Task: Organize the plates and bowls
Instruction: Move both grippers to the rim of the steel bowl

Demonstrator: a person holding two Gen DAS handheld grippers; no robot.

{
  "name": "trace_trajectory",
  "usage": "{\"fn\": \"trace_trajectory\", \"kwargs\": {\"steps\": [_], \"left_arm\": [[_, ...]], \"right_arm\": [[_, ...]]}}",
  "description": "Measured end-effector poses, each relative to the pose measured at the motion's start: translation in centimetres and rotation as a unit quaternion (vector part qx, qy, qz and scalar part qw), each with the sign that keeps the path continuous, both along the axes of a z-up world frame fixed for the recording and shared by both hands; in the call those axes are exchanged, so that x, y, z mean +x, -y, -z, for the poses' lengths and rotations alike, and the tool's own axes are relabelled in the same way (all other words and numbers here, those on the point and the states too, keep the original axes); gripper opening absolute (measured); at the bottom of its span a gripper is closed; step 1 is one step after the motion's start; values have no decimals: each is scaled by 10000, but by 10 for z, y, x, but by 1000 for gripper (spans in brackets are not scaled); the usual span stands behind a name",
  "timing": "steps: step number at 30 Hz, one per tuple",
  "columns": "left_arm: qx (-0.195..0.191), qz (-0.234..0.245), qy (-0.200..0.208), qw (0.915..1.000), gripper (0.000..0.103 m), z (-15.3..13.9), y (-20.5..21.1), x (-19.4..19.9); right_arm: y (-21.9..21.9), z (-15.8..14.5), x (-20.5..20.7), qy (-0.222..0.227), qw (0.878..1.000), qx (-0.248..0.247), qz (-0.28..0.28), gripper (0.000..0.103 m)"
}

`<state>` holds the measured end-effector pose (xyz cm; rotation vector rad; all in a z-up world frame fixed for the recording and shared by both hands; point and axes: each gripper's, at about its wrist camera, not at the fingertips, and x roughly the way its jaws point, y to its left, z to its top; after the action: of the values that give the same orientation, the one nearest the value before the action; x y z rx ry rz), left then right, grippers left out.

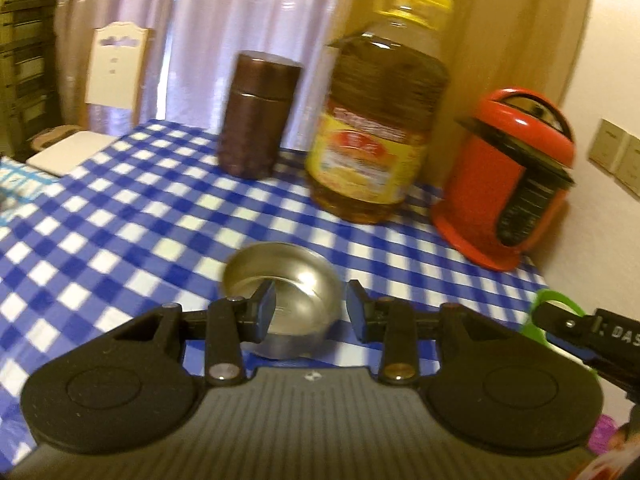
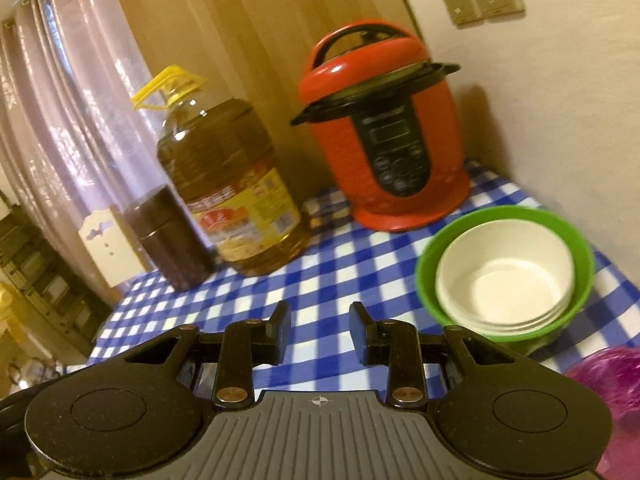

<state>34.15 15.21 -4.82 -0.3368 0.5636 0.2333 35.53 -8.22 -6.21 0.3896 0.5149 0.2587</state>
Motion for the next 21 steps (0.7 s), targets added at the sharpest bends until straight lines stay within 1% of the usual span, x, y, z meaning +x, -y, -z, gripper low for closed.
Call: {"fn": "trace_trajectory", "kwargs": {"steps": [2, 3, 8, 12, 17, 21], "left_arm": [[63, -126, -63, 9999, 34, 4, -9, 0], [29, -186, -104, 9998, 34, 6, -15, 1], [-183, -319, -208, 9991, 34, 18, -37, 2], [-486, -457, -315, 9973, 34, 29, -55, 7], [-534, -463, -392, 9967, 34, 35, -60, 16], [-532, -397, -470, 9967, 34, 39, -58, 22]], "right_arm": [[-8, 1, 4, -79, 9999, 88, -80, 33], [-12, 2, 6, -122, 9998, 114, -118, 33], [-37, 8, 19, -291, 9987, 152, -390, 33], [-51, 13, 28, -385, 9979, 109, -511, 33], [-65, 22, 39, -472, 9966, -45, -677, 33], [-72, 30, 47, -625, 9951, -5, -760, 33]]}}
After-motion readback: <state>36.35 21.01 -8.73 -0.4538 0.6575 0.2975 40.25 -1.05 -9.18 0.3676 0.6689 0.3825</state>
